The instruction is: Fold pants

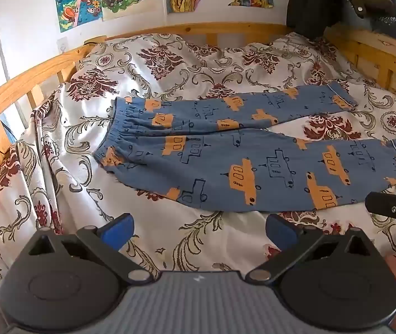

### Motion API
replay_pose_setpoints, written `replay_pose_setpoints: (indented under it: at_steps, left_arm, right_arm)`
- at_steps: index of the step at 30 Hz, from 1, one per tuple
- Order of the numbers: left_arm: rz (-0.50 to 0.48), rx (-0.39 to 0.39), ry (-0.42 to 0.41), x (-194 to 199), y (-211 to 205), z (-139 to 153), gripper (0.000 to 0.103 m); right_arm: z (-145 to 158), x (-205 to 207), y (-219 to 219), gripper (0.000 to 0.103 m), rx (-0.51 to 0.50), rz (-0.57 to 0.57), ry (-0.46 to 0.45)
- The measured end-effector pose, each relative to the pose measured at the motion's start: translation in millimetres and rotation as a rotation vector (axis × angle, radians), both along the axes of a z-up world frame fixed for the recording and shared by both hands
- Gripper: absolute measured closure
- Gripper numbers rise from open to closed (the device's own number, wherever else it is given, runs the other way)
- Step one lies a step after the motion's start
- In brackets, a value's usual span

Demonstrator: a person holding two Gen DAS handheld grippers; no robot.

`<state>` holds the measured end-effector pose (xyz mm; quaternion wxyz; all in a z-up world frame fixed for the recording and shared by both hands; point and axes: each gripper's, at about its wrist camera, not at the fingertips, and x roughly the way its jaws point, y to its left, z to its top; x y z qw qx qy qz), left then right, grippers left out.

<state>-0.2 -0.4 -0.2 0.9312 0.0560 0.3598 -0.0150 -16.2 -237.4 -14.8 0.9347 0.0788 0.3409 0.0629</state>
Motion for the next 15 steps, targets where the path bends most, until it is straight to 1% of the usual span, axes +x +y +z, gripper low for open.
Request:
replay_pose_setpoints:
  at_steps: [5,15]
  left_arm:
    - [0.005,-0.015,0.002,-4.6,-2.7,1.0,0.000]
    - [0.003,-0.016,0.012,-2.0,-1.3,-0.3,0.000]
  right_arm:
    - [-0.3,0.2,-0.1,0.001,0.001,0.001,0.001]
    - [-0.5,0.9,-0.8,0.000,0.004,-0.001,0.005]
